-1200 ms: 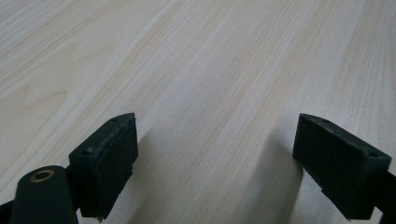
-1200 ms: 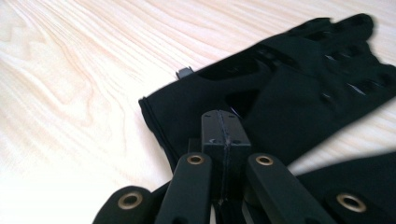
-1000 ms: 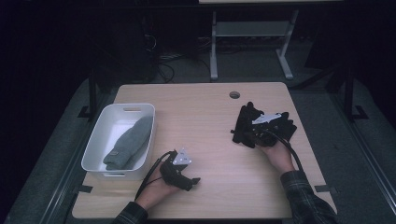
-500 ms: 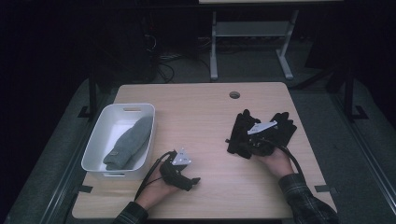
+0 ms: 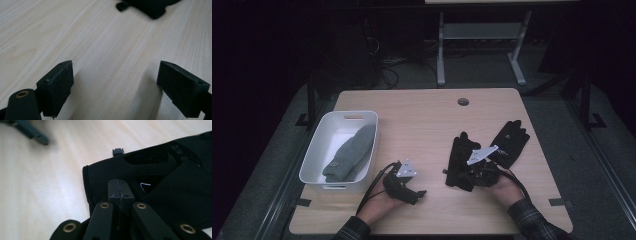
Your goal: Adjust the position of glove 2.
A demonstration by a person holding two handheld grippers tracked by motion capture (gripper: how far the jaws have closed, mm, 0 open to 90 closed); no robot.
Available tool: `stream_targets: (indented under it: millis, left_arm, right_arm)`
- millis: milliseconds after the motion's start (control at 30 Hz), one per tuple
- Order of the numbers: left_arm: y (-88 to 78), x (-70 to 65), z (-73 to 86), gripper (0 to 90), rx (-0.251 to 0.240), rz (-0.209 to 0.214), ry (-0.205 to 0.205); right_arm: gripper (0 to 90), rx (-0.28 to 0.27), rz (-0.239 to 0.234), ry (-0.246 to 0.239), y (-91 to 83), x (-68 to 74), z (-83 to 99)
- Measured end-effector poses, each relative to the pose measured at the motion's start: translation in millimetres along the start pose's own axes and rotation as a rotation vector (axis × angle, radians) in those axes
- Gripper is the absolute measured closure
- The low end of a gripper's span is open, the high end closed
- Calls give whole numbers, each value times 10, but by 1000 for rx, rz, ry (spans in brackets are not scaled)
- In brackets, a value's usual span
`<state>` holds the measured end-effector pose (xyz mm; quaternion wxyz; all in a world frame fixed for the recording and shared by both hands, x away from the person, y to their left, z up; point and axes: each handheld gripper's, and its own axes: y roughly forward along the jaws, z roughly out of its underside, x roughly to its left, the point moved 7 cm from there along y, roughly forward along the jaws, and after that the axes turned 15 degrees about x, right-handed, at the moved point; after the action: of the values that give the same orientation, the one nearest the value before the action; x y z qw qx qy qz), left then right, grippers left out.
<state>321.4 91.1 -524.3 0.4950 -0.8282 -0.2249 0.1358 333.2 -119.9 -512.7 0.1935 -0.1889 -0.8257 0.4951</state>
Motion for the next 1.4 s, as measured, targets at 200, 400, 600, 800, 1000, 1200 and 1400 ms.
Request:
stream_targets:
  millis: [200,400,600,800,1000,1200,1400]
  left_arm:
    - [2,2,-16,139,3,-2,-3]
    - [-65,-52,-150,312,-38,35,1]
    - [-20,-124,-405,638,-38,59,54]
    - [87,-201,-721,822,-61,102,78]
    - [306,-376,-873,829,-13,144,137]
    - [328,-530,-860,828,8,179,173]
    - [321,-653,-841,824,8,205,191]
  right_arm:
    - [900,-5,-12,-17,-83,147,120]
    - [900,-89,67,59,-323,-86,80]
    - [900,-93,158,187,-364,-498,116]
    - [900,-65,176,225,-266,-673,109]
    - [900,-30,162,227,-128,-702,86]
    - [900,-31,149,203,-55,-660,-19]
    - [900,-26,142,158,54,-577,-214]
